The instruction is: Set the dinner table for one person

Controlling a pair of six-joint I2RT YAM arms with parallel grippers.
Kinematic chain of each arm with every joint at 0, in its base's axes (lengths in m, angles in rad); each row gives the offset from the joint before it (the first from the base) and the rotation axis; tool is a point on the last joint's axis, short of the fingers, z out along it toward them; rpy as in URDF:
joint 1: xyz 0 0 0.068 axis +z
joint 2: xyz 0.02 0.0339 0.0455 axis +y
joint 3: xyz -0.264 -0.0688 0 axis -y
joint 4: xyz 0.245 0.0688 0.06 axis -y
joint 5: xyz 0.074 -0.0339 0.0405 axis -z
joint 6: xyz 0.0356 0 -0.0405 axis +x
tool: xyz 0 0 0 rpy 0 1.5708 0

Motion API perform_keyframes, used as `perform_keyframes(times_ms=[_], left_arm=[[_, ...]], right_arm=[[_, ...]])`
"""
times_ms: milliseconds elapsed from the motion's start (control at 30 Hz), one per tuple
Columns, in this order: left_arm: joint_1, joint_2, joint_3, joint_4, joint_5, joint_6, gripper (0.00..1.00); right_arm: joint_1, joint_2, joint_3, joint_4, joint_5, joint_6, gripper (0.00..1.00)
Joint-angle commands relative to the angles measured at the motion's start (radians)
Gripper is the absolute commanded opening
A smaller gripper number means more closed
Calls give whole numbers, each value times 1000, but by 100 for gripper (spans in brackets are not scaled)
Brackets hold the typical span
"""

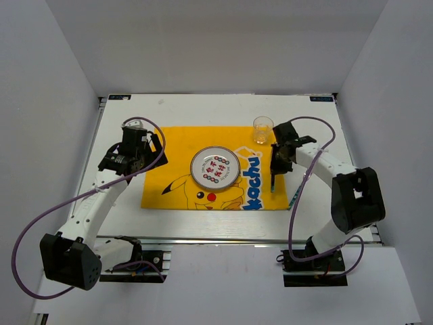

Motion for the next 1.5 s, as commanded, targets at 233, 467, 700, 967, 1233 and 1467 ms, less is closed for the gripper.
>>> perform_keyframes(times_ms=[233, 467, 700, 967, 1233, 1467], left_arm=[[3, -31, 19, 7, -8, -1, 98], [3, -28, 18, 11, 1, 0, 98], [-6, -28, 18, 5, -14, 0, 98], [-6, -23, 18, 10, 0, 3, 98], [-6, -25, 16, 8, 0, 2, 98], [-6, -31, 15, 8, -4, 0, 98]], right_arm=[[64, 36, -81, 83, -32, 12, 0], [90, 71, -31, 89, -3, 2, 0], [95, 105, -20, 75, 34, 25, 0], [93, 23, -53, 98, 17, 47, 67], [47, -112, -76, 23, 192, 145, 89], [-83, -165, -237, -26, 324, 334, 89]])
